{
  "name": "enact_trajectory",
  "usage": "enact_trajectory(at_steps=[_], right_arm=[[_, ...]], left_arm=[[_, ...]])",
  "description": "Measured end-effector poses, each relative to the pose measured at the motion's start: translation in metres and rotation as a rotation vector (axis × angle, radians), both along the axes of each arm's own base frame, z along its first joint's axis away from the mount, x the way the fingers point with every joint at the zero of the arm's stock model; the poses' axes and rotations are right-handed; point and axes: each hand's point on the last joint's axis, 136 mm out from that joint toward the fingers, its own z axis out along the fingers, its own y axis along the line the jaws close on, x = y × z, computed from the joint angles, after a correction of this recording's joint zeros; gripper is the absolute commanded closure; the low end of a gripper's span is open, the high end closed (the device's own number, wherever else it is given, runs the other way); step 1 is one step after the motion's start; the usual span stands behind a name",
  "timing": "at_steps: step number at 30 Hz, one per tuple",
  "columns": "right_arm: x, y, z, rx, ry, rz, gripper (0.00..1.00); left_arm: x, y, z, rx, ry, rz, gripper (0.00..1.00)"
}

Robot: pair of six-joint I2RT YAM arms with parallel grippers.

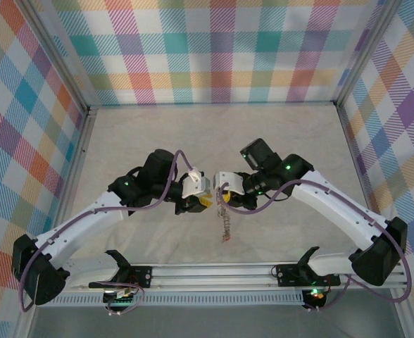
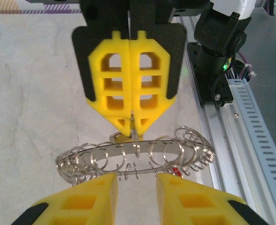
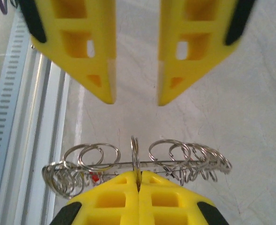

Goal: Put the keys on the keyring

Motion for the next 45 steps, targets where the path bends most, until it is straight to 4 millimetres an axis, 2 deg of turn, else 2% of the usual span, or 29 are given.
enact_trajectory(at_steps=[8, 24, 26, 28, 29, 35, 38, 39, 43, 45], right_arm=[[-0.002, 0.0, -0.002, -0.013, -0.017, 0.025, 1.0], [0.008, 0.009, 0.005, 0.033, -0.054, 0.009, 1.0], [0.008, 0.008, 0.005, 0.035, -0.059, 0.003, 1.0], [0.008, 0.007, 0.004, 0.033, -0.058, -0.002, 1.0], [0.008, 0.006, 0.003, 0.03, -0.057, -0.005, 1.0], [0.008, 0.005, 0.003, 0.035, -0.064, -0.019, 1.0], [0.008, 0.005, 0.003, 0.047, -0.07, -0.027, 1.0], [0.009, 0.005, 0.004, 0.055, -0.073, -0.029, 1.0], [0.009, 0.006, 0.011, 0.08, -0.093, -0.033, 1.0], [0.009, 0.006, 0.013, 0.087, -0.098, -0.035, 1.0]], left_arm=[[0.011, -0.012, 0.005, -0.076, -0.012, 0.017, 0.7], [0.002, -0.019, 0.006, -0.095, -0.022, -0.021, 0.68], [0.003, -0.02, 0.004, -0.093, -0.021, -0.022, 0.75], [0.004, -0.021, 0.003, -0.092, -0.025, -0.024, 0.94], [0.005, -0.021, 0.003, -0.09, -0.024, -0.021, 1.0], [0.006, -0.021, 0.002, -0.085, -0.024, -0.01, 1.0], [0.006, -0.021, 0.002, -0.082, -0.026, -0.007, 0.78], [0.006, -0.021, 0.001, -0.08, -0.023, -0.003, 0.77], [0.008, -0.021, 0.001, -0.075, -0.029, 0.009, 0.78], [0.009, -0.021, 0.001, -0.075, -0.03, 0.009, 0.89]])
